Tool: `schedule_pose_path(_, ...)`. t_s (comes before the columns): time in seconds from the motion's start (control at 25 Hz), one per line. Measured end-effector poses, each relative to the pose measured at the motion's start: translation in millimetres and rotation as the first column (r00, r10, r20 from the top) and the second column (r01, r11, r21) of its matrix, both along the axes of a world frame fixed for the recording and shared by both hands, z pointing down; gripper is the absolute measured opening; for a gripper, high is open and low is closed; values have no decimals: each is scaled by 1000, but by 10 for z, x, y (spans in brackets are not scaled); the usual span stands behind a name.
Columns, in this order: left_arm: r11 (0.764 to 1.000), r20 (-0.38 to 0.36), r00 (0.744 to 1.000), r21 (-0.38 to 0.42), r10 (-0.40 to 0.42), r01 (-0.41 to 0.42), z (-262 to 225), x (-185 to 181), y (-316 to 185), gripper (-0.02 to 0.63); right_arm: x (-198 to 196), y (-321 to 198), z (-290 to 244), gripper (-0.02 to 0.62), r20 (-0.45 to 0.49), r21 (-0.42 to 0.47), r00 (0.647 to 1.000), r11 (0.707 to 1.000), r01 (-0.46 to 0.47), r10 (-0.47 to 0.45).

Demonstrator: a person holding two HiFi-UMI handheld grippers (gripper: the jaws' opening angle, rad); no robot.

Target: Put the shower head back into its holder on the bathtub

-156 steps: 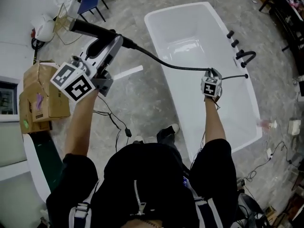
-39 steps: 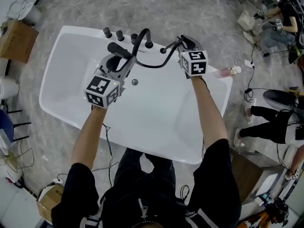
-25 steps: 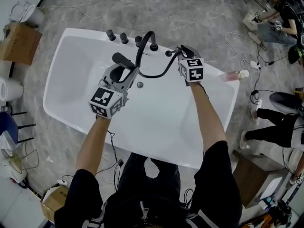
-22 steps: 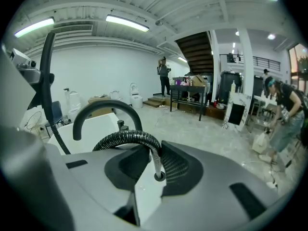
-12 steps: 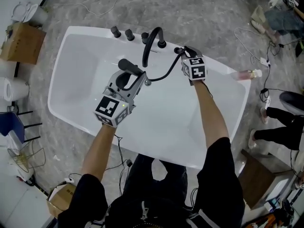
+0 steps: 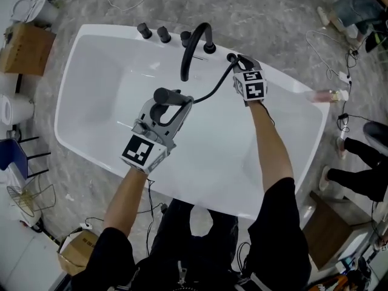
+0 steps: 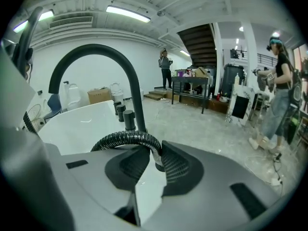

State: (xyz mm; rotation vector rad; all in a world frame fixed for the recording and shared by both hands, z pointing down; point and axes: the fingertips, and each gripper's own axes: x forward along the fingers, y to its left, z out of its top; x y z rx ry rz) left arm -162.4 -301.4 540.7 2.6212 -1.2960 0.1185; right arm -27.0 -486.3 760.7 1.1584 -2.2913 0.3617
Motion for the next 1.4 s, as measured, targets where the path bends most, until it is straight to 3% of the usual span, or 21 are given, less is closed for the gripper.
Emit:
schedule_pose_path(0.36, 1000, -13, 1000, -11, -8, 8, 227, 57, 43, 150, -20, -2, 363, 81, -17, -18, 999, 999, 37, -37)
schedule_pose_path(0.52, 1000, -12, 1000, -7, -11, 11, 254, 66, 44, 150, -27, -9, 484, 92, -55, -44, 998, 999, 31, -33)
schedule_pose_path(0.72, 1000, -21, 1000, -3, -17, 16, 258, 44, 49, 150, -19, 57, 568, 121, -62, -52, 998, 998, 22, -25)
schedule_pose_path(1.0, 1000, -53, 998, 12, -21, 22, 194, 40, 46, 150, 69, 184, 610, 115, -43, -74, 999, 997, 8, -11)
schedule_pose_path(1.16, 999, -58, 998, 11, -34, 35, 135, 51, 32, 150, 119, 262, 495, 97, -26, -66, 1000, 998, -6, 4)
schedule_pose_path(1.24, 999, -52, 998, 10, -43, 43, 112, 61, 26, 150, 139, 313, 391, 29, -11, -54, 1000, 998, -14, 13)
schedule_pose_path(1.4, 998, -54, 997, 25, -48, 49, -28, 122, -11, 150, 191, 451, 139, 5, 18, -31, 1000, 999, -13, 13)
